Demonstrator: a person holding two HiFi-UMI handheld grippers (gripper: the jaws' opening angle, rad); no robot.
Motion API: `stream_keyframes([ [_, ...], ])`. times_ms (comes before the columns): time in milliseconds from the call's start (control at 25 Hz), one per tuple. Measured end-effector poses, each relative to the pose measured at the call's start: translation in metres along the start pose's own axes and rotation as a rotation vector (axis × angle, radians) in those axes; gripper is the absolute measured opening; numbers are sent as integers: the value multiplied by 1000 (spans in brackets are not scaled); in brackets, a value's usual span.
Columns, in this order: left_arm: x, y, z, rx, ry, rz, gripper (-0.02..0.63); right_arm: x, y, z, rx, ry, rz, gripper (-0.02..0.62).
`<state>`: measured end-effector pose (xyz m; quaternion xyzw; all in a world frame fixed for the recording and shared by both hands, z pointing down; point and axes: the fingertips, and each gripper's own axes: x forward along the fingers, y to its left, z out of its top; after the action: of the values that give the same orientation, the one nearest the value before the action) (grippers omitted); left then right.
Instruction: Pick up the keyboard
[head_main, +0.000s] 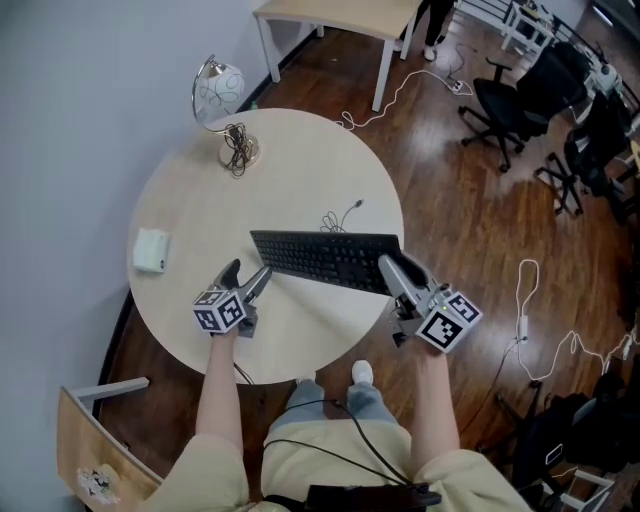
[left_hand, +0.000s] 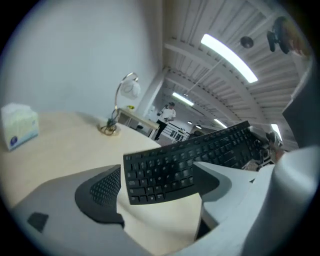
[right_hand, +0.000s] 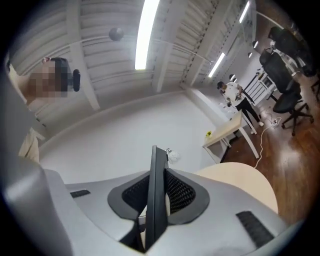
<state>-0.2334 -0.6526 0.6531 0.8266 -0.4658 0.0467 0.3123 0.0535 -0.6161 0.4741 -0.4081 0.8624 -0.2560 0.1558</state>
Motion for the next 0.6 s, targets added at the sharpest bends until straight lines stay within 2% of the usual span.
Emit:
stream_keyframes([
  [120,-8,-30,52,126,-81,-17,426,18,27,27,-158,5,-41,97],
  [240,-29,-64,109,264,-185,5,426,24,46,55,-284,-17,-71,95],
  [360,-58,-104,155,387,-285,43,426,22,64,77,-360,-55,-106,95],
  [480,-86,-139,183,472,-358,85,426,19,79,105,-406,-121,-163,95],
  [600,-113,-160,200,516,-414,158,426,13,95,133,-470,-191,-204,95],
])
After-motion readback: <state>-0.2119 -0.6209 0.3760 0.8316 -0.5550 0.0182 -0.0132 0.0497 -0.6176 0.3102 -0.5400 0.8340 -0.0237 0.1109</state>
